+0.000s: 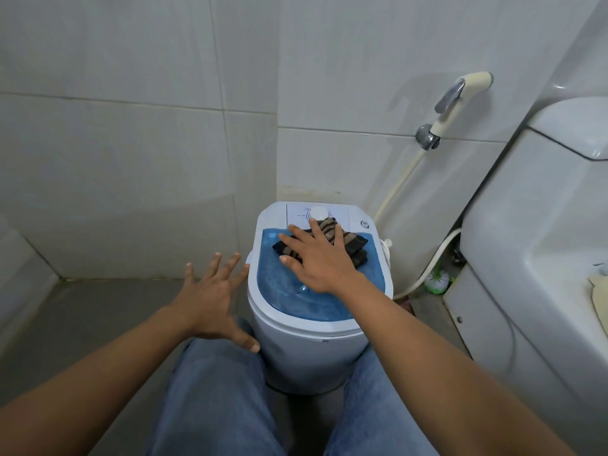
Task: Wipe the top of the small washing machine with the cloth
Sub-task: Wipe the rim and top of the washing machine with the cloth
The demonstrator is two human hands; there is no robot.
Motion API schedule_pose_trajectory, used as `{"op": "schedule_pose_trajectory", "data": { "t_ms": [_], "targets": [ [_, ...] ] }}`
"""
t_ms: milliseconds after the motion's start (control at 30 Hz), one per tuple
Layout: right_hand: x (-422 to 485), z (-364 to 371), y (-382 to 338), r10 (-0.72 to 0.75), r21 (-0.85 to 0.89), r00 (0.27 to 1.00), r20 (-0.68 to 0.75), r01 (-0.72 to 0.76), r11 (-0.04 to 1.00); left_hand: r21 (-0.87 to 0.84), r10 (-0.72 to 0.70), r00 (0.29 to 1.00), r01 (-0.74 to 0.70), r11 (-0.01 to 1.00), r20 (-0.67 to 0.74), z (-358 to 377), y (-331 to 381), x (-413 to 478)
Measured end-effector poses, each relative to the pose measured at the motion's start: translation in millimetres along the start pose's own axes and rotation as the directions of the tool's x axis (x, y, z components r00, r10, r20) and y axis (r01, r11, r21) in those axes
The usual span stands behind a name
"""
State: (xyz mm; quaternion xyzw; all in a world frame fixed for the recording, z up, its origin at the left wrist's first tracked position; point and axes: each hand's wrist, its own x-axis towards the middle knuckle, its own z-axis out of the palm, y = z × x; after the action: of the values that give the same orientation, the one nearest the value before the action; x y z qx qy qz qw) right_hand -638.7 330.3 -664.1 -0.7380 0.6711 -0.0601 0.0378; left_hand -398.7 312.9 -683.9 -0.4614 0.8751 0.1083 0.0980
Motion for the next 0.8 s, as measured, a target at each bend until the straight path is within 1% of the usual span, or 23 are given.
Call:
{"op": "schedule_pose_trajectory", "data": {
  "t_ms": [100,300,367,467,533,600,633,667,700,733,767,800],
  "targets": [
    [-1,1,7,0.063,-0.005,0.998,0.019,-0.063,0.998,0.004,0.001,1.000,-0.001,1.000,0.001,1,-1,0],
    [-12,-3,33,0.230,0.048,0.973,0.018,-0.230,0.972,0.004,-0.004,1.000,0.004,1.000,0.007,1,-3,0],
    [-19,-4,37,0.329,0.067,0.944,0.014,-0.329,0.942,0.008,-0.003,1.000,0.003,1.000,0.004,1,-2,0],
    [-35,0,30,0.485,0.093,0.874,0.019,-0.484,0.870,-0.006,-0.003,1.000,0.003,1.000,0.005,0,-1,-1],
    [-46,1,20,0.528,0.110,0.847,0.066,-0.532,0.840,-0.024,-0.003,1.000,0.003,1.000,0.006,0,0,-3],
    [-55,-4,11,0.495,0.129,0.859,0.132,-0.510,0.851,-0.031,-0.002,1.000,0.003,1.000,0.004,-1,-1,-3],
    [-59,-10,10,0.459,0.179,0.875,0.153,-0.481,0.858,-0.030,-0.001,1.000,0.001,1.000,0.005,-1,-1,-3],
    [-63,-17,10,0.421,0.254,0.896,0.144,-0.444,0.859,-0.027,0.002,1.000,-0.002,1.000,0.005,-2,-2,-2],
    [-66,-25,14,0.383,0.323,0.918,0.104,-0.395,0.860,-0.023,0.004,1.000,-0.004,1.000,0.001,-2,-2,-1],
    [-70,-31,18,0.343,0.340,0.938,0.048,-0.338,0.877,-0.020,0.004,1.000,-0.004,1.000,-0.002,-2,-2,-2],
    [-74,-35,25,0.303,0.301,0.953,0.001,-0.289,0.909,-0.019,0.003,1.000,-0.003,1.000,-0.002,-2,-2,-2],
    [-77,-36,31,0.269,0.230,0.963,-0.015,-0.258,0.938,-0.018,0.002,1.000,-0.002,1.000,0.001,-2,-1,-2]
  ]
}}
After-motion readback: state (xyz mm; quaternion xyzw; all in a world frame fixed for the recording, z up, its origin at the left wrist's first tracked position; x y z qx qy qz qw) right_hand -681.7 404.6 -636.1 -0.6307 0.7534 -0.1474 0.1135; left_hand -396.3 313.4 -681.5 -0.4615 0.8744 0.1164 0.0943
